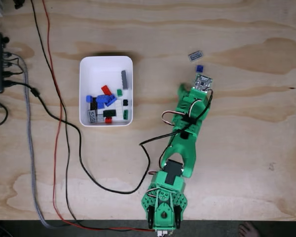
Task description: Put all lego bricks in the bin.
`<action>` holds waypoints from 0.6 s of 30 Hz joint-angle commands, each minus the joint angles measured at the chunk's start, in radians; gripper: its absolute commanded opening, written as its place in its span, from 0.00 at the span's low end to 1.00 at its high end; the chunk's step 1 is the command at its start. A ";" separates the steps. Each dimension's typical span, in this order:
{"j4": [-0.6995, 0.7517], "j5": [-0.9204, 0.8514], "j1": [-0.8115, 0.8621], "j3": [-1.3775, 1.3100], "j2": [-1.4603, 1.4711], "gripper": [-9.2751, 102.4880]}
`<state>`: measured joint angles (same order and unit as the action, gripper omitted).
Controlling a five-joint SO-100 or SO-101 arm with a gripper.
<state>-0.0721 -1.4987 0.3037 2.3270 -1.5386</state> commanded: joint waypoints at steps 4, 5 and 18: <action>-0.337 -0.123 0.038 -0.156 0.236 0.31; -0.337 -0.124 0.038 -0.173 0.256 0.30; -0.373 -0.138 0.005 -0.296 0.368 0.25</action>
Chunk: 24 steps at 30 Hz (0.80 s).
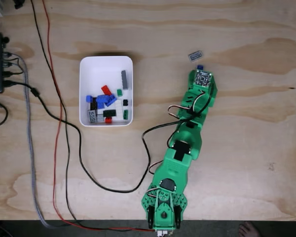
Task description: Put all lego bricks in the bin.
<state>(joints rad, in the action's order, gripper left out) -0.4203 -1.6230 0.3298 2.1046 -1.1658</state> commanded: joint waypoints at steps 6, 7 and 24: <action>0.011 0.000 -0.058 -0.143 0.008 0.12; 0.020 0.003 -0.063 -0.143 0.003 0.08; 1.489 0.834 -0.692 -0.291 -0.790 0.08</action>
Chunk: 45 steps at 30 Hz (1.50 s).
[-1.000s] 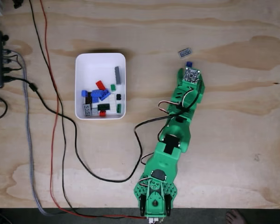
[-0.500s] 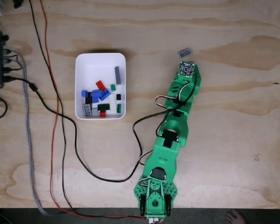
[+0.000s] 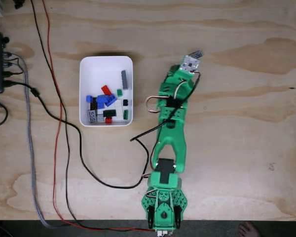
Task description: Put all lego bricks in the bin.
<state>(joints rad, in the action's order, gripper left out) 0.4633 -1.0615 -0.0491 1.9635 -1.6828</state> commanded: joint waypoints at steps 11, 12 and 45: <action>0.655 0.437 -0.566 -0.414 0.031 0.23; 0.629 0.426 -0.528 -0.390 0.011 0.28; -0.669 -0.430 0.298 -0.058 0.446 0.31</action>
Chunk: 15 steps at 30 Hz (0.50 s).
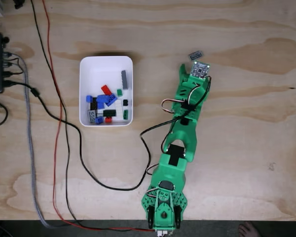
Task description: Put all lego bricks in the bin.
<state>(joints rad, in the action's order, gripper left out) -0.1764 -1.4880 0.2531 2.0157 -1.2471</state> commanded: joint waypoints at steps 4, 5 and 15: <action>-0.041 -0.028 -0.017 -0.166 0.075 0.31; -0.046 -0.029 -0.018 -0.179 0.091 0.30; -0.155 -0.098 -0.035 -0.242 0.163 0.28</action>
<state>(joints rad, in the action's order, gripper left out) -0.2746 -1.5647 0.2240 1.8607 -1.0630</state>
